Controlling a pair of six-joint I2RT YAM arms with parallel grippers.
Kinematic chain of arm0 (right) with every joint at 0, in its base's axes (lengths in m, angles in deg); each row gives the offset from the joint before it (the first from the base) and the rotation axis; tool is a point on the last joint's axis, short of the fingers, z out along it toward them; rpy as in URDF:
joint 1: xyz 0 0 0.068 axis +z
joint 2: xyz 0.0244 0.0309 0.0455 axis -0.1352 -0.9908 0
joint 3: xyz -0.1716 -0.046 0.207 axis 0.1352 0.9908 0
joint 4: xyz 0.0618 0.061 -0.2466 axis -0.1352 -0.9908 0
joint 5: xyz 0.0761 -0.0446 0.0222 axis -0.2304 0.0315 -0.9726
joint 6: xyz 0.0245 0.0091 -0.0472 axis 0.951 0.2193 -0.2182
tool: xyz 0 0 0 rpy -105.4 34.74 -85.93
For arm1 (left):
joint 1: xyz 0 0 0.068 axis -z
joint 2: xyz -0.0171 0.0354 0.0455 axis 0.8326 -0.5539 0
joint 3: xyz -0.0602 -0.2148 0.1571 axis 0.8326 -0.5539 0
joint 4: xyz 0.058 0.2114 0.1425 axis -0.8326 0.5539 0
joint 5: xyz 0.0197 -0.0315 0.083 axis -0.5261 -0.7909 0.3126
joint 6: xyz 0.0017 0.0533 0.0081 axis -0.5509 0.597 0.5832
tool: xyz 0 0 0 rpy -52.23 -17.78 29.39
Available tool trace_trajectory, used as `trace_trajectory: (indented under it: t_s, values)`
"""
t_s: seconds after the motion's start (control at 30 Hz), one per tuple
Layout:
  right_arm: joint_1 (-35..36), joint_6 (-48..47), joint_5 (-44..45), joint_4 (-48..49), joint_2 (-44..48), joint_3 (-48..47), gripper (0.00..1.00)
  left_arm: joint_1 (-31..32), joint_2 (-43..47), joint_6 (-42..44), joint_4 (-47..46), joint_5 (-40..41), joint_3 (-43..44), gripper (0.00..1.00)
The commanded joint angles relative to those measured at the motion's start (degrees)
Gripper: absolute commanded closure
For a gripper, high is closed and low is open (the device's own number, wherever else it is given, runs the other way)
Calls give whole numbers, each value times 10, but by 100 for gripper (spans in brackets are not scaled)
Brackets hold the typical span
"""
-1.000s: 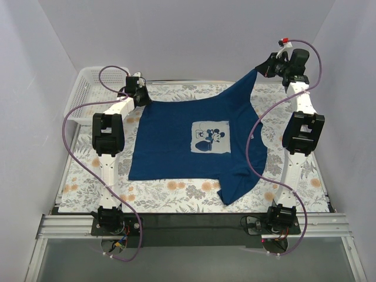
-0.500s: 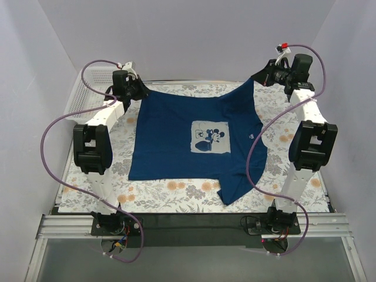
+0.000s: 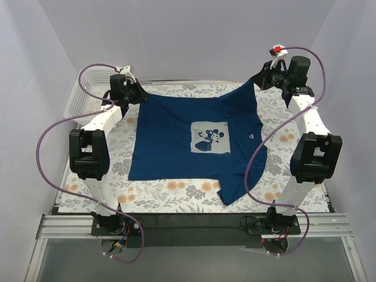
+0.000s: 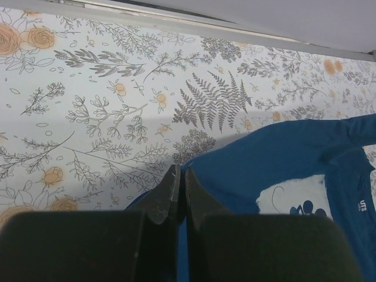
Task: Fold and stack the t-shirts
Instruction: Flatten the tshirt out
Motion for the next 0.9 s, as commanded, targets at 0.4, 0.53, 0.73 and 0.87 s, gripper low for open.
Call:
trace_trajectory:
  t_s: [0.4, 0.53, 0.73, 0.87]
  values:
    - [-3, -181, 94, -195, 236, -261, 99, -5, 388, -46, -83, -45, -50, 100]
    - [-6, -170, 123, -203, 271, -356, 99, -5, 466, -74, -91, -56, -19, 100]
    - [-7, -153, 167, -195, 300, -446, 99, -5, 533, -72, -61, -33, 33, 100]
    - [-7, -140, 173, -185, 316, -456, 99, -4, 560, -80, -60, -27, 48, 100]
